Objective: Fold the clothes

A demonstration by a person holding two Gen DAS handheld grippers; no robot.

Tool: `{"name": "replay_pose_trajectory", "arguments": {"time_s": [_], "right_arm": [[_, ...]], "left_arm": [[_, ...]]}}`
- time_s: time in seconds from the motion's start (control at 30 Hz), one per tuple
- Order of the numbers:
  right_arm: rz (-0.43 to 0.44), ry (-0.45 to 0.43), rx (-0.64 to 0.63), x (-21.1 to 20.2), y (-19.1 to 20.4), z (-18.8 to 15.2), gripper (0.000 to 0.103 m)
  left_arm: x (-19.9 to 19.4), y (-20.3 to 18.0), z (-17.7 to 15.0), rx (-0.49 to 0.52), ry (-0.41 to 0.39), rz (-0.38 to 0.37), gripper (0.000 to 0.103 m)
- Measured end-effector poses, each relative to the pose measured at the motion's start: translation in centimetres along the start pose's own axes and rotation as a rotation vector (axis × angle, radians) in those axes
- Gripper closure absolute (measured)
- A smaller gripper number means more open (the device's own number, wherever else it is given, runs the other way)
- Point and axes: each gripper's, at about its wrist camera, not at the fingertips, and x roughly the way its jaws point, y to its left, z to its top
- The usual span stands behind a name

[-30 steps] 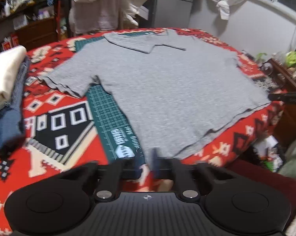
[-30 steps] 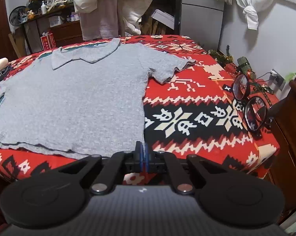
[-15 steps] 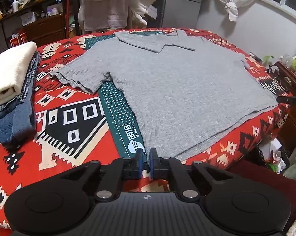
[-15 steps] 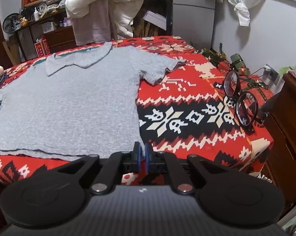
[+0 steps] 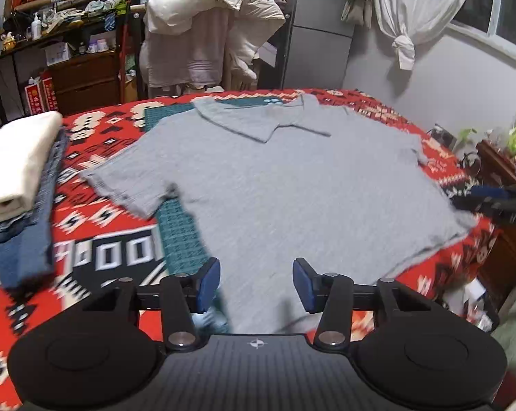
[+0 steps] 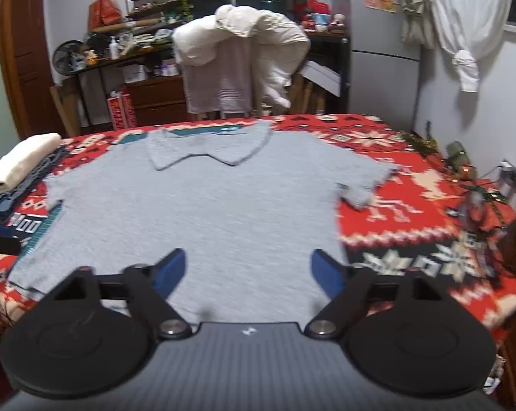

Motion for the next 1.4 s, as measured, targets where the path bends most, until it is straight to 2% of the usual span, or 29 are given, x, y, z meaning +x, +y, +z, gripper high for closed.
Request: {"name": "replay_pose_trajectory", "arguments": {"time_s": [0.07, 0.17, 0.3, 0.37, 0.53, 0.63, 0.67, 0.7, 0.9, 1.2, 1.4], "right_arm": [[0.022, -0.009, 0.000, 1.0, 1.0, 0.0, 0.000], [0.002, -0.002, -0.039, 2.6, 2.3, -0.2, 0.001], [-0.022, 0.023, -0.058, 4.3, 2.7, -0.8, 0.001], [-0.030, 0.039, -0.065, 5.0, 2.8, -1.3, 0.000], [-0.050, 0.080, -0.082, 6.8, 2.9, -2.4, 0.000], [-0.046, 0.072, -0.059, 6.7, 2.6, -2.6, 0.000], [-0.045, 0.071, -0.057, 6.7, 2.5, -2.7, 0.000], [-0.044, 0.070, -0.055, 6.7, 2.5, -2.7, 0.000], [-0.040, 0.065, -0.043, 6.7, 2.2, -2.8, 0.000], [-0.052, 0.094, -0.026, 6.7, 2.4, -2.4, 0.000], [-0.081, 0.173, -0.004, 6.9, 3.1, -1.5, 0.000]], "left_arm": [[1.1, -0.8, 0.6, 0.001, 0.005, -0.022, 0.043], [3.3, -2.0, 1.1, 0.008, 0.028, -0.050, 0.042], [5.9, -3.2, 1.0, 0.033, 0.073, -0.012, 0.042], [6.4, -3.4, 0.7, 0.054, 0.059, 0.019, 0.041], [6.9, -3.7, 0.5, 0.076, 0.043, 0.021, 0.028], [7.0, -4.2, 0.2, 0.103, 0.036, 0.035, 0.023], [7.2, -4.4, 0.1, 0.106, 0.036, 0.040, 0.017], [7.2, -4.5, 0.1, 0.099, 0.037, 0.046, 0.012], [7.7, -5.1, -0.1, 0.071, 0.039, 0.067, 0.001], [8.2, -5.4, 0.5, 0.046, 0.080, 0.104, 0.000], [8.4, -5.3, 1.0, 0.057, 0.128, 0.092, 0.000]]}}
